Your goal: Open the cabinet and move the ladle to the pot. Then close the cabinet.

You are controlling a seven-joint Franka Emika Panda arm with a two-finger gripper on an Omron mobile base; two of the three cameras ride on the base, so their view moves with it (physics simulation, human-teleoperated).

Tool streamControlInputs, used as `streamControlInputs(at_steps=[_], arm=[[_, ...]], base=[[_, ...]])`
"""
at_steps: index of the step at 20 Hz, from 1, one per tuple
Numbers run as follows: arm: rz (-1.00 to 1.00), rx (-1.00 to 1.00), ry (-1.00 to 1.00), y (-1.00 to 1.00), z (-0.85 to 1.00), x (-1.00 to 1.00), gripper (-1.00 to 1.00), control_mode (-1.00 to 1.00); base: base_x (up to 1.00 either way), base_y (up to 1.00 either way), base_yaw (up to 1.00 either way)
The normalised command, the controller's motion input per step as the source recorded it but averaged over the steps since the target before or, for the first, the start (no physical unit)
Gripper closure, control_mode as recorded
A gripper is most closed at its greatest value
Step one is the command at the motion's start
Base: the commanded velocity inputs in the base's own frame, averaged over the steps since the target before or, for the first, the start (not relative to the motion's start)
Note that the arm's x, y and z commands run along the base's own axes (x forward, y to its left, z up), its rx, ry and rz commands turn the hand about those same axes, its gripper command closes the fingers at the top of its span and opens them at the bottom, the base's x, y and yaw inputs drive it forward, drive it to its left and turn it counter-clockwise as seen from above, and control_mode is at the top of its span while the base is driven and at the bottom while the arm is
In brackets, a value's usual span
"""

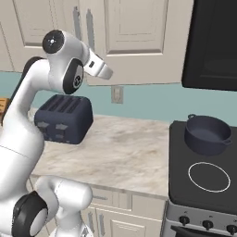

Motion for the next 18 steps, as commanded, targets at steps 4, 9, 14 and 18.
streamControlInputs(at_steps=[4,9,14,18], arm=[[-0.04,0.28,-0.12,-1.00,0.11,-1.00,1.00,-1.00],[0.02,0.21,-0.39,-1.00,0.08,-1.00,1.00,-1.00],[0.07,0.17,-0.52,-1.00,0.11,-1.00,1.00,-1.00],[0.02,0.11,-0.45,-1.00,0.24,-0.99,1.00,-1.00]], base=[[0.00,0.00,0.00],[0.00,0.00,0.00],[0.00,0.00,0.00],[0.00,0.00,0.00]])
